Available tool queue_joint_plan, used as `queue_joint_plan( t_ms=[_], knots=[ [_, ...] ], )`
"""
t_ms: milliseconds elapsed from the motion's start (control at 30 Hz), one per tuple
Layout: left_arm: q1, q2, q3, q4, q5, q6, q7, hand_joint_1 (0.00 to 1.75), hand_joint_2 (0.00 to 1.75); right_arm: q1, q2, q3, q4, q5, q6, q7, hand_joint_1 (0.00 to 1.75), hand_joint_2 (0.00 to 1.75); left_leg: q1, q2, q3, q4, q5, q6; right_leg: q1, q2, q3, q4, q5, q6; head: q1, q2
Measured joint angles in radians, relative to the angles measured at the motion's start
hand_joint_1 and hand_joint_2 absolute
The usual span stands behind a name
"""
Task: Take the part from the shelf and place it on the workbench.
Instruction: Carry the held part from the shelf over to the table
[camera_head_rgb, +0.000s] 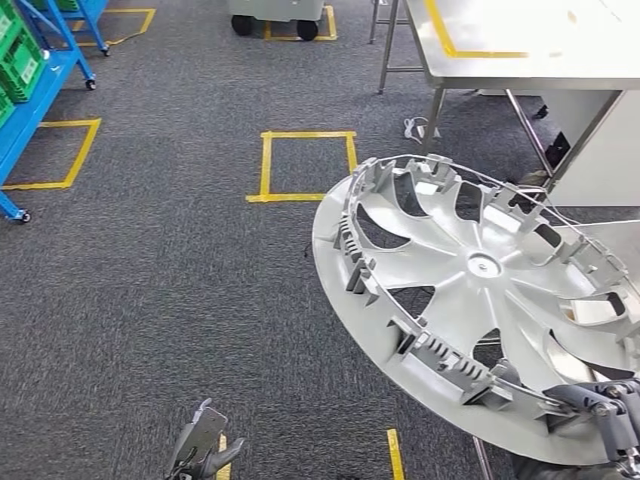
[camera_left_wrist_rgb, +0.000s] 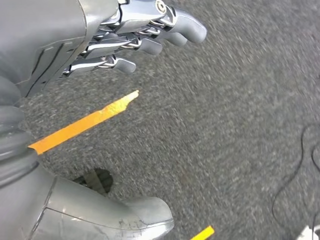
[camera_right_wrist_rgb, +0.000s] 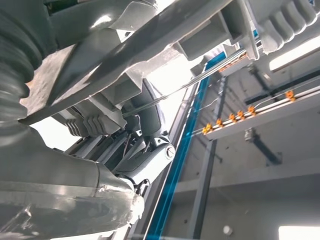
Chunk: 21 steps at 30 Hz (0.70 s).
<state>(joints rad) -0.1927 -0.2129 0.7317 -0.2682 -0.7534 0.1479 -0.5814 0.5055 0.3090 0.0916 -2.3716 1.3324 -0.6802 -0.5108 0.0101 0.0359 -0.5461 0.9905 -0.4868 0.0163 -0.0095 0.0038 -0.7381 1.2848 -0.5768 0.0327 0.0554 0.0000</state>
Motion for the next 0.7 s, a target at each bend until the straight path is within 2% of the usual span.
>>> queue_joint_plan(
  t_ms=[33, 67, 133, 167, 267, 300, 367, 400, 433, 467, 500, 533, 567, 633, 667, 700],
  knots=[
    [-0.001, 0.0, 0.0, 0.0, 0.0, 0.0, 0.0, 0.0, 1.75, 0.0, 0.0, 0.0, 0.0, 0.0, 0.0, 0.0, 1.75, 1.75, 0.0, 0.011, 0.002, 0.0, -0.002, -0.002, -0.001, -0.006, 0.028, -0.051, 0.03, 0.0, 0.0, 0.0],
    [-0.001, 0.0, 0.0, 0.0, 0.0, 0.0, 0.0, 0.0, 1.75, 0.0, 0.0, 0.0, 0.0, 0.0, 0.0, 0.0, 1.75, 1.75, 0.0, 0.021, 0.005, 0.0, -0.004, -0.005, -0.001, -0.022, 0.07, -0.127, 0.062, 0.0, 0.0, 0.0],
    [-0.002, 0.0, 0.0, 0.0, 0.0, -0.001, -0.001, 0.0, 1.75, 0.0, 0.0, 0.0, 0.0, -0.001, 0.0, 0.0, 1.75, 1.75, -0.005, 0.037, 0.011, 0.001, -0.009, -0.013, 0.004, -0.052, 0.14, -0.246, 0.094, -0.006, -0.001, 0.0],
    [-0.002, 0.0, 0.0, 0.0, 0.001, -0.002, -0.001, 0.0, 1.75, 0.0, 0.001, 0.0, 0.0, -0.001, 0.0, 0.0, 1.75, 1.75, -0.007, 0.043, 0.012, 0.002, -0.011, -0.017, 0.007, -0.06, 0.155, -0.272, 0.096, -0.01, -0.001, 0.0],
    [-0.003, -0.001, 0.0, 0.0, 0.003, -0.004, -0.003, 0.0, 1.75, 0.001, 0.002, 0.0, -0.001, -0.002, 0.0, 0.0, 1.75, 1.75, -0.006, 0.061, 0.016, 0.002, -0.014, -0.032, 0.01, -0.036, 0.154, -0.274, 0.096, -0.027, -0.003, 0.0],
    [-0.004, -0.002, 0.0, 0.0, 0.003, -0.005, -0.004, 0.0, 1.75, 0.001, 0.002, 0.0, -0.001, -0.002, 0.0, -0.001, 1.75, 1.75, -0.004, 0.053, 0.015, 0.009, -0.023, -0.037, 0.009, -0.028, 0.155, -0.276, 0.098, -0.033, -0.005, 0.0],
    [-0.005, -0.003, 0.0, 0.0, 0.005, -0.006, -0.007, 0.0, 1.75, 0.001, 0.004, 0.0, -0.003, -0.002, 0.0, -0.001, 1.75, 1.75, 0.0, 0.015, -0.01, 0.073, -0.068, -0.045, 0.005, -0.012, 0.157, -0.281, 0.102, -0.045, -0.009, 0.0],
    [-0.003, -0.002, 0.0, 0.0, 0.006, -0.006, -0.008, 0.0, 1.75, 0.001, 0.004, 0.0, -0.003, -0.002, 0.0, -0.002, 1.75, 1.75, 0.0, -0.007, -0.039, 0.137, -0.102, -0.046, 0.006, -0.003, 0.157, -0.281, 0.103, -0.048, -0.012, 0.0],
    [0.0, -0.002, 0.0, 0.0, 0.007, -0.006, -0.008, 0.0, 1.75, 0.001, 0.004, 0.0, -0.003, -0.002, 0.0, -0.002, 1.75, 1.75, 0.0, -0.02, -0.073, 0.208, -0.133, -0.046, 0.007, 0.008, 0.157, -0.28, 0.103, -0.051, -0.014, 0.0],
    [0.003, -0.001, 0.0, 0.0, 0.007, -0.006, -0.009, 0.0, 1.75, 0.001, 0.004, 0.0, -0.003, -0.002, 0.0, -0.002, 1.75, 1.75, 0.0, -0.025, -0.101, 0.264, -0.149, -0.045, 0.009, 0.02, 0.157, -0.28, 0.104, -0.052, -0.014, 0.0],
    [0.006, -0.001, 0.001, 0.0, 0.008, -0.007, -0.01, 0.0, 1.75, 0.001, 0.004, 0.0, -0.003, -0.002, 0.0, -0.002, 1.75, 1.75, -0.001, -0.029, -0.119, 0.292, -0.147, -0.042, 0.011, 0.034, 0.157, -0.279, 0.104, -0.052, -0.014, 0.0],
    [0.007, 0.0, 0.001, 0.0, 0.009, -0.007, -0.011, 0.0, 1.75, 0.001, 0.004, -0.001, -0.003, -0.002, 0.0, -0.002, 1.75, 1.75, -0.001, -0.032, -0.116, 0.277, -0.123, -0.038, 0.013, 0.047, 0.158, -0.279, 0.104, -0.052, -0.014, 0.0],
    [0.007, 0.0, 0.001, 0.0, 0.009, -0.008, -0.012, 0.0, 1.75, 0.001, 0.004, -0.001, -0.003, -0.002, 0.0, -0.002, 1.75, 1.75, -0.002, -0.041, -0.095, 0.224, -0.083, -0.033, 0.014, 0.06, 0.159, -0.278, 0.104, -0.052, -0.014, 0.0],
    [0.007, 0.001, 0.001, 0.0, 0.009, -0.008, -0.013, 0.0, 1.75, 0.001, 0.004, -0.001, -0.003, -0.003, 0.0, -0.003, 1.75, 1.75, -0.001, -0.085, -0.037, 0.091, -0.016, -0.022, 0.014, 0.083, 0.159, -0.276, 0.104, -0.05, -0.014, 0.0],
    [0.007, 0.001, 0.001, 0.0, 0.009, -0.008, -0.013, 0.0, 1.75, 0.001, 0.004, -0.001, -0.003, -0.003, 0.0, -0.003, 1.75, 1.75, -0.001, -0.105, -0.016, 0.045, -0.002, -0.019, 0.014, 0.094, 0.157, -0.275, 0.105, -0.047, -0.014, 0.0],
    [0.007, 0.002, 0.001, 0.0, 0.01, -0.008, -0.014, 0.0, 1.75, 0.001, 0.004, -0.001, -0.003, -0.003, 0.0, -0.004, 1.75, 1.75, -0.001, -0.118, -0.007, 0.021, -0.001, -0.017, 0.012, 0.103, 0.152, -0.274, 0.106, -0.042, -0.013, 0.0]
  ],
)
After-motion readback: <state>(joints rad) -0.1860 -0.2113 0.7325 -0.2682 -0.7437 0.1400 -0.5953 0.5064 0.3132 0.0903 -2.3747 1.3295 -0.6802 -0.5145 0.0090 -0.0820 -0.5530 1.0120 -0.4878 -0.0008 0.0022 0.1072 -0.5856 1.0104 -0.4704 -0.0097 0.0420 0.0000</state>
